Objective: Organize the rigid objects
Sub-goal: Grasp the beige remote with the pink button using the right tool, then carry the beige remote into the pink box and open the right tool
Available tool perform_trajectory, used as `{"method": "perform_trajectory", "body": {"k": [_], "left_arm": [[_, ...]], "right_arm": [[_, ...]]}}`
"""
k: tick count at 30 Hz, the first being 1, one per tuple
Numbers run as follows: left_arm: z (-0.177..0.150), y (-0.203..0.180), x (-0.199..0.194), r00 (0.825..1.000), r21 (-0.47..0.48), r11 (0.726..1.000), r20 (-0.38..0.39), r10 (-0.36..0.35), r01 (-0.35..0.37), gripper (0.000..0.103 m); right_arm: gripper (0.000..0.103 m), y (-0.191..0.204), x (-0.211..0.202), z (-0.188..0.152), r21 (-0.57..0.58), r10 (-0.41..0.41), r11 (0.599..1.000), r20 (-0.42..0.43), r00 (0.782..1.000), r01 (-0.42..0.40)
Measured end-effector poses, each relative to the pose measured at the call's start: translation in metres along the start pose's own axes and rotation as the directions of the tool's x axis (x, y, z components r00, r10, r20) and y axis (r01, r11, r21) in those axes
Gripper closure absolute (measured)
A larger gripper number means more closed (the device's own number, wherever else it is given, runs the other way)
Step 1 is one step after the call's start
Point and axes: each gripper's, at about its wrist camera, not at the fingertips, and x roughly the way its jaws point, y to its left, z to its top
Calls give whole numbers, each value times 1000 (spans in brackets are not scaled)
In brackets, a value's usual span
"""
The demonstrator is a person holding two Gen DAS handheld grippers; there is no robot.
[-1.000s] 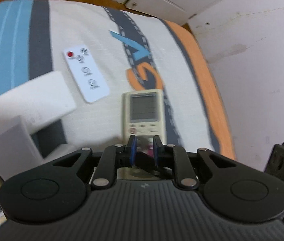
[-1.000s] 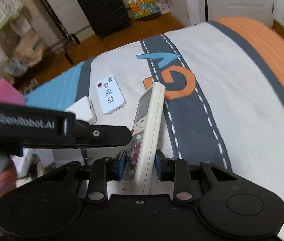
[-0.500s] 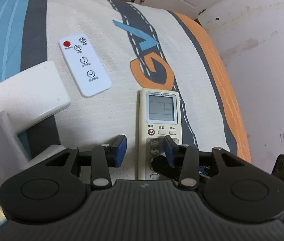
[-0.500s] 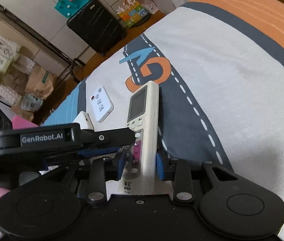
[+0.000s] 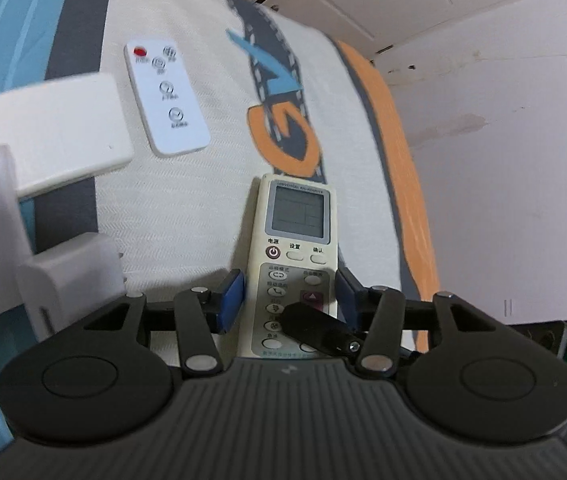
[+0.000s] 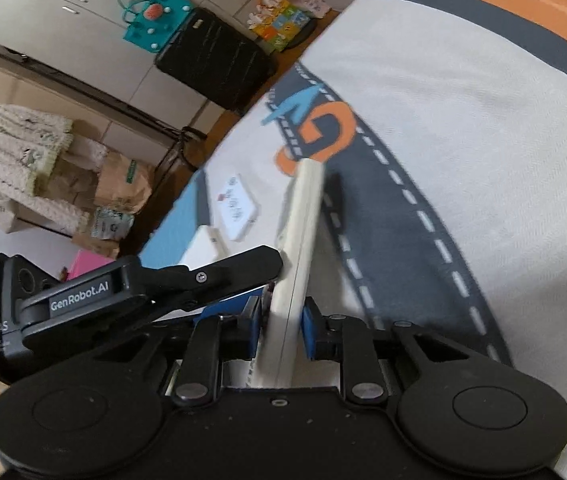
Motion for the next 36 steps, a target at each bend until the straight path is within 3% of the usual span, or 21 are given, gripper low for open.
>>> {"method": "perform_trajectory", "body": {"k": [4, 8, 13, 16, 20, 23, 29, 30, 32, 34, 36], "left_arm": [[-2, -10, -34, 999, 31, 999, 43, 14, -15, 55], [-6, -18, -94, 994, 43, 998, 94, 47, -51, 55], [-18, -23, -184, 972, 50, 991, 210, 110, -124, 55], [-29, -26, -236, 944, 55, 976, 272, 187, -209, 56], [-49, -22, -299, 883, 35, 954, 389, 262, -298, 56], [-56, -6, -341, 849, -20, 942, 428, 310, -334, 56], [-54, 49, -399, 804, -97, 896, 409, 433, -433, 58], [-52, 57, -404, 815, -81, 897, 388, 430, -434, 67], [-45, 77, -408, 836, -78, 897, 336, 434, -435, 68], [-37, 93, -408, 818, -100, 871, 308, 486, -480, 68], [-28, 108, -409, 805, -123, 853, 285, 520, -507, 67]], "right_arm": [[78, 25, -6, -1, -29, 34, 999, -8, 999, -34], [77, 69, -11, -8, -79, 79, 994, -30, 996, -81], [77, 140, -6, -17, -180, 171, 966, -102, 980, -187], [77, 182, 2, -27, -243, 204, 939, -179, 962, -244], [77, 236, 20, -39, -289, 251, 898, -282, 926, -331], [77, 274, 38, -55, -327, 266, 864, -350, 898, -383], [77, 324, 106, -90, -340, 265, 824, -476, 838, -453], [77, 330, 119, -100, -350, 256, 815, -498, 829, -462], [77, 338, 144, -115, -366, 210, 817, -531, 821, -446], [77, 346, 170, -126, -335, 201, 832, -560, 804, -442], [78, 349, 188, -131, -338, 194, 838, -549, 813, -428]]}}
